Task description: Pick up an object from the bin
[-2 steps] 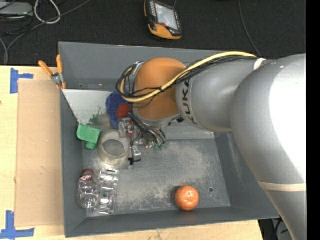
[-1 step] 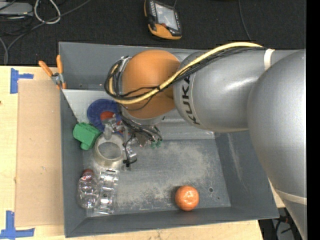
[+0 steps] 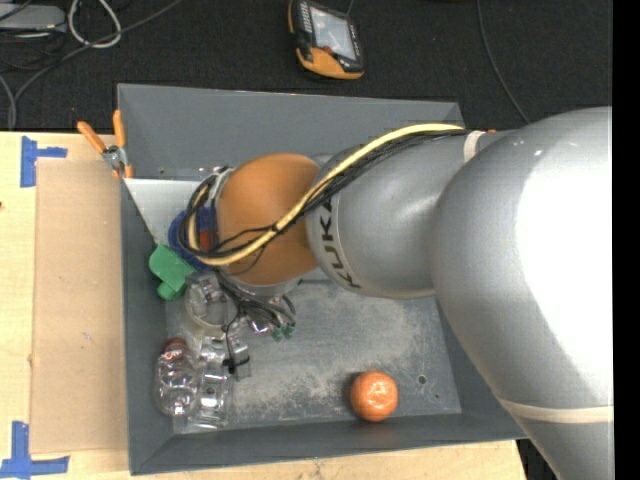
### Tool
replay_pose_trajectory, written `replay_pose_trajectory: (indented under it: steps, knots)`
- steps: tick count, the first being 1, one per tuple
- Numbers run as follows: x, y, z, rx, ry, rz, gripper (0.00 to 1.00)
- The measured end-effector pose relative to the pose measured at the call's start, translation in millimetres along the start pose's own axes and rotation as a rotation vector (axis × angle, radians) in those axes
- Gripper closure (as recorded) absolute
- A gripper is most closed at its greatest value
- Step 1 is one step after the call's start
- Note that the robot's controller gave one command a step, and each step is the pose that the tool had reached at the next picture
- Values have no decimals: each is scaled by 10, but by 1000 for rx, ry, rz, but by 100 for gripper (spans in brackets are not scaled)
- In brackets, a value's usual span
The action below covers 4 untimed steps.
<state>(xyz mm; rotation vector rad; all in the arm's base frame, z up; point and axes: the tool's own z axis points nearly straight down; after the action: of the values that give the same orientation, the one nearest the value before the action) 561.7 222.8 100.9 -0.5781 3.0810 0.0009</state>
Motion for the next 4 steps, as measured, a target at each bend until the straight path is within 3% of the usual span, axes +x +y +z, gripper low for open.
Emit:
replay_pose_trajectory:
  steps: [1,2,4]
  knots:
    - [40,-90,238,1,-24,-23,0]
    - [-38,-113,257,-1,-12,-255,100]
    - [-38,-121,90,1,-13,-252,100]
